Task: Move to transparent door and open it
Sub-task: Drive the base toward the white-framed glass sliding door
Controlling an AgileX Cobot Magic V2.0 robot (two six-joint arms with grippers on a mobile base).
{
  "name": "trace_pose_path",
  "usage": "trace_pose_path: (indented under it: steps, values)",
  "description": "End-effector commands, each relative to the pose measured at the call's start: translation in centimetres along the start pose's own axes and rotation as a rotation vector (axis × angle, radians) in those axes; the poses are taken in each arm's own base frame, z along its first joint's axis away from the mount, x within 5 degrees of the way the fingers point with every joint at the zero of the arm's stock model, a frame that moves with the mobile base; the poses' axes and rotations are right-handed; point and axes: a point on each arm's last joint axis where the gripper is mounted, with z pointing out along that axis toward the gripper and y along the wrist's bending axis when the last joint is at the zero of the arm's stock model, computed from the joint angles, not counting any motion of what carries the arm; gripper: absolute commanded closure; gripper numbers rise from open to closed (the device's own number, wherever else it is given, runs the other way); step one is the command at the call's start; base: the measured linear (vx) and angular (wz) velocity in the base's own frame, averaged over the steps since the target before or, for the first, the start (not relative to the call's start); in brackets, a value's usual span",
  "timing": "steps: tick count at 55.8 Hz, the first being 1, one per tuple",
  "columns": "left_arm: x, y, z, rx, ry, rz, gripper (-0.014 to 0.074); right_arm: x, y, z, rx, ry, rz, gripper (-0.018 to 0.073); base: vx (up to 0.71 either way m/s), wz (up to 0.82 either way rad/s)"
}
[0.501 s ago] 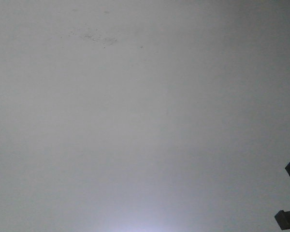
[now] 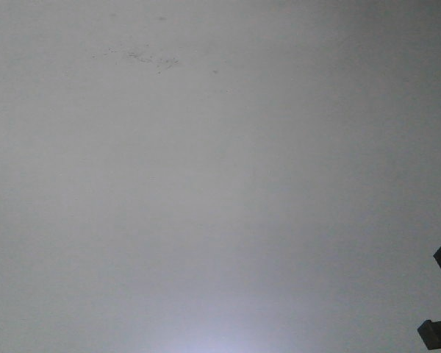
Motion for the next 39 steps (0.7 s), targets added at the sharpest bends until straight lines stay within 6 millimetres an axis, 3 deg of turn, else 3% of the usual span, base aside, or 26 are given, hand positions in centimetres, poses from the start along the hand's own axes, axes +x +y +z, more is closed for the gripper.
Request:
trace_pose_path:
  steps: [1, 39]
  values:
    - [-1.47, 0.11, -0.29, -0.013, -0.115, -0.012, 0.0596, -0.73, -0.02, -0.13, 0.004, -0.094, -0.006, 0.0565, 0.0, 0.0]
    - [-1.47, 0.11, -0.29, -0.013, -0.115, -0.012, 0.0596, -0.73, -0.02, -0.13, 0.004, -0.094, -0.006, 0.0565, 0.05, 0.05]
